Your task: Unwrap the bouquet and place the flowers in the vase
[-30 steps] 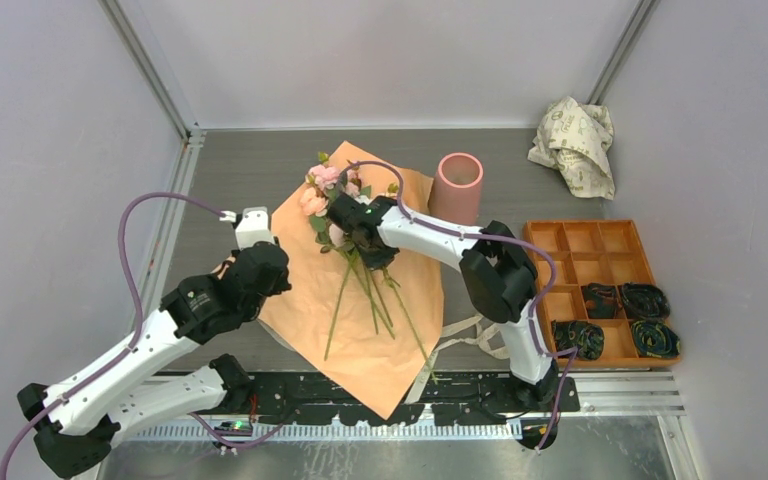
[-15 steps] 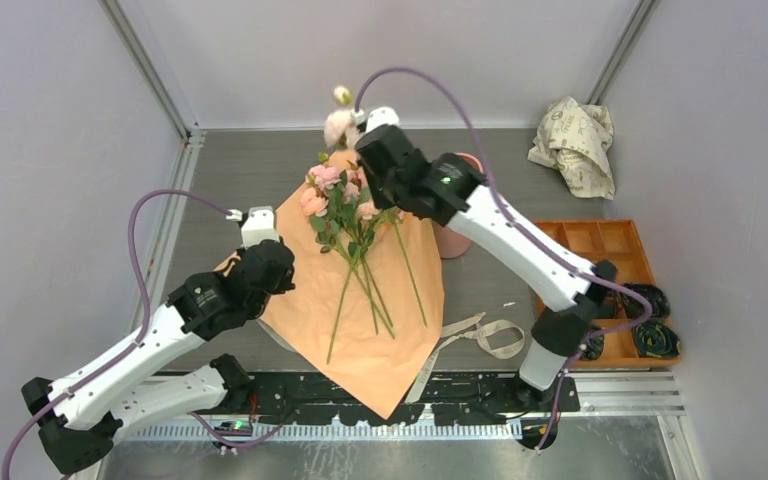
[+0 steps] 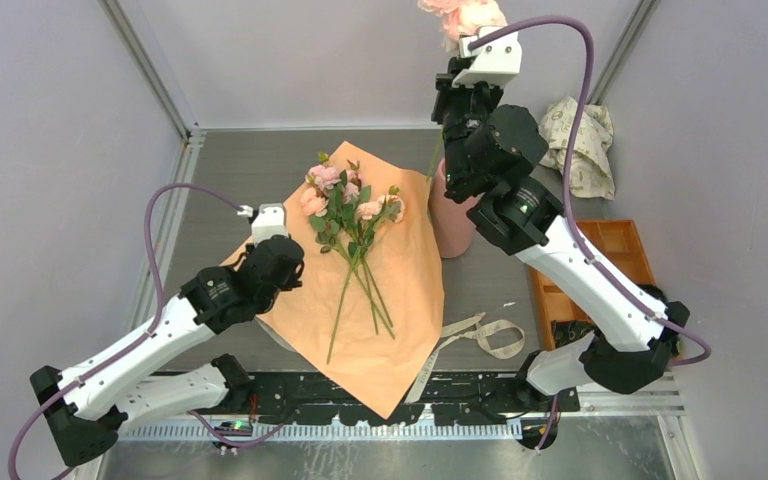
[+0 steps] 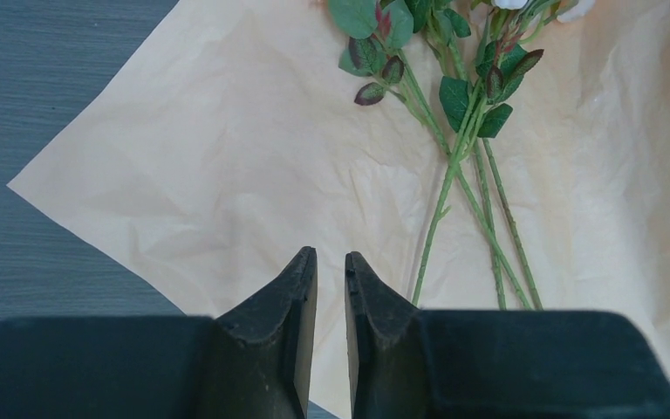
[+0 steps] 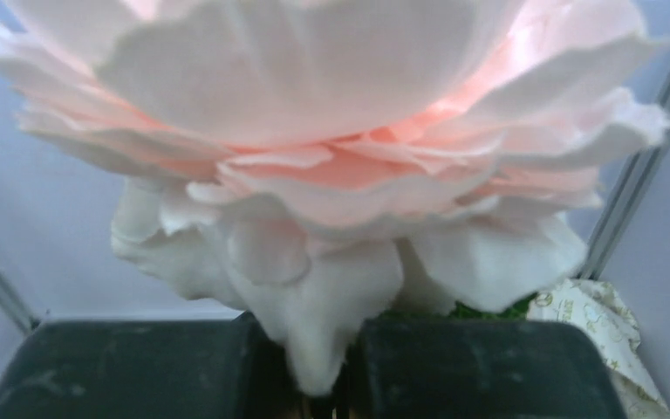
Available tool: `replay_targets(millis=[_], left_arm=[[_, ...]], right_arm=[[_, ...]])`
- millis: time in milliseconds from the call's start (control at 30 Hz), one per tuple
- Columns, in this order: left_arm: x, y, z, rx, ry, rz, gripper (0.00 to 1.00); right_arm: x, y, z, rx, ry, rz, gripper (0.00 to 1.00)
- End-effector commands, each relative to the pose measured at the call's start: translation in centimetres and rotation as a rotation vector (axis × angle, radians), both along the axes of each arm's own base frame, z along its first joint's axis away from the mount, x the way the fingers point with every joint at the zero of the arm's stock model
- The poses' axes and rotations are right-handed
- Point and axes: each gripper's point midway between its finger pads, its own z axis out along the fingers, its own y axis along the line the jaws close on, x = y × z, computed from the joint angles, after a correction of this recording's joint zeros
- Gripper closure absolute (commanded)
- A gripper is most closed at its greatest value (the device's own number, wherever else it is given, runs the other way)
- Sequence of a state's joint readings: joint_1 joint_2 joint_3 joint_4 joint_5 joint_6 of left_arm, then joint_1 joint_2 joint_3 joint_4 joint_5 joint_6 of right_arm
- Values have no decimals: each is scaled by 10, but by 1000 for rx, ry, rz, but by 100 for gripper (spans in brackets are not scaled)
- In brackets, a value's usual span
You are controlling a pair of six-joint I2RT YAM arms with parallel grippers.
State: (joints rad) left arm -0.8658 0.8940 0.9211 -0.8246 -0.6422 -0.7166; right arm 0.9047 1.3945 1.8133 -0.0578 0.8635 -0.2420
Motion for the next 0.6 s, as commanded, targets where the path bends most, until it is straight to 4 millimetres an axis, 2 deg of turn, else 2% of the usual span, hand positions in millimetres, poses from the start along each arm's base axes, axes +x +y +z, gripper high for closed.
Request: replay_targets(millis=[0, 100, 267, 433, 567], left_arm=[[13, -14, 22, -46, -53, -10, 81], [14, -17, 22, -48, -49, -15, 82], [15, -18, 20, -42, -44, -18, 82], [16, -22, 17, -46, -36, -25, 82], [17, -25, 16, -47, -32, -29, 82]], right_arm=[[-11, -43, 63, 105, -219, -159, 99], [-8, -54, 76, 94, -243, -197, 99], [-3, -62, 83, 69, -251, -226, 99], [-4, -71, 79, 69, -230, -232, 99], [-4, -74, 66, 70, -199, -224, 99]])
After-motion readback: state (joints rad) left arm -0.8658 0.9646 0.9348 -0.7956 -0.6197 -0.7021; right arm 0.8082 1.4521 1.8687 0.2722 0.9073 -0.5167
